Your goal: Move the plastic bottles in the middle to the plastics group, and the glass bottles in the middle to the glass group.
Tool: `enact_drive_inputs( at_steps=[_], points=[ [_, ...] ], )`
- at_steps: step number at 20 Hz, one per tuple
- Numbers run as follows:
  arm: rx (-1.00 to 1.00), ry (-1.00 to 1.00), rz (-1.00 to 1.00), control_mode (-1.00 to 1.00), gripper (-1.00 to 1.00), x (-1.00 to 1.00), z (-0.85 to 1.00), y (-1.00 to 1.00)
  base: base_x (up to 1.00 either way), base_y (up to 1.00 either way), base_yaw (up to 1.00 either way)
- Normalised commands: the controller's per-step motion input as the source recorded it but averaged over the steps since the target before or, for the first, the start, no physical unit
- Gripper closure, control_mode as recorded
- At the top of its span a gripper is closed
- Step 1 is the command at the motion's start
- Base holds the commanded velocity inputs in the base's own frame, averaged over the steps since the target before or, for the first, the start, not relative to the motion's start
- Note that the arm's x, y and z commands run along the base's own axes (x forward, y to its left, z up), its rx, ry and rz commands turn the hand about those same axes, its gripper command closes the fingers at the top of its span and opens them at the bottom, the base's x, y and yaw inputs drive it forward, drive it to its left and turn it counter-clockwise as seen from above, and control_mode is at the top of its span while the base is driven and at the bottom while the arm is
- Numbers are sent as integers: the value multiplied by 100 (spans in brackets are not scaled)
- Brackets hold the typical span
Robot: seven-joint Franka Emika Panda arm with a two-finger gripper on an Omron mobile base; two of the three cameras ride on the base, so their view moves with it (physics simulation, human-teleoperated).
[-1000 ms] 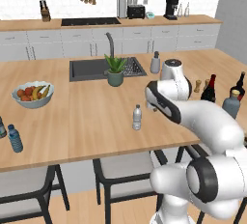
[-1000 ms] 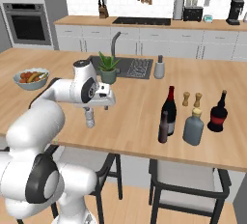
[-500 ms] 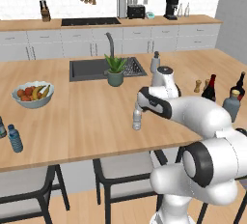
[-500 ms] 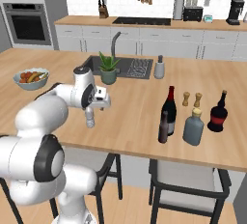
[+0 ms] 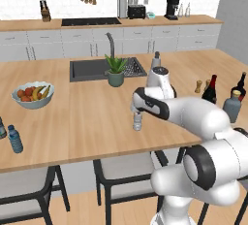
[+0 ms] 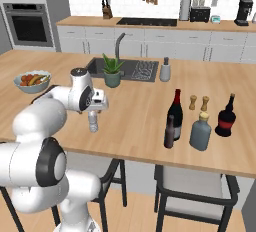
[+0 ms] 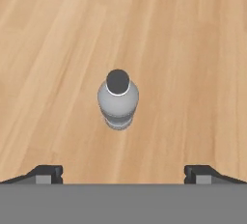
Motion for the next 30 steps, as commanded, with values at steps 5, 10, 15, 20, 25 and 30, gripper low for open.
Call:
enact_drive_inputs(
  at_steps=[5, 10, 15, 20, 25, 30],
  points=[
    [0, -5, 11, -100, -100, 28, -9, 26, 0, 0, 0],
    [0, -1, 7, -100, -100, 22, -5, 23, 0, 0, 0],
    [0, 0, 1, -100, -100, -4, -13, 0, 0, 0, 0],
    [0, 0, 0, -100, -100, 19, 0, -8, 0, 0, 0],
    [0, 0, -3, -100, -100, 24, 0, -5, 0, 0, 0],
    [0, 0, -6, -100, -100, 4, 0, -6, 0, 0, 0]
  ],
)
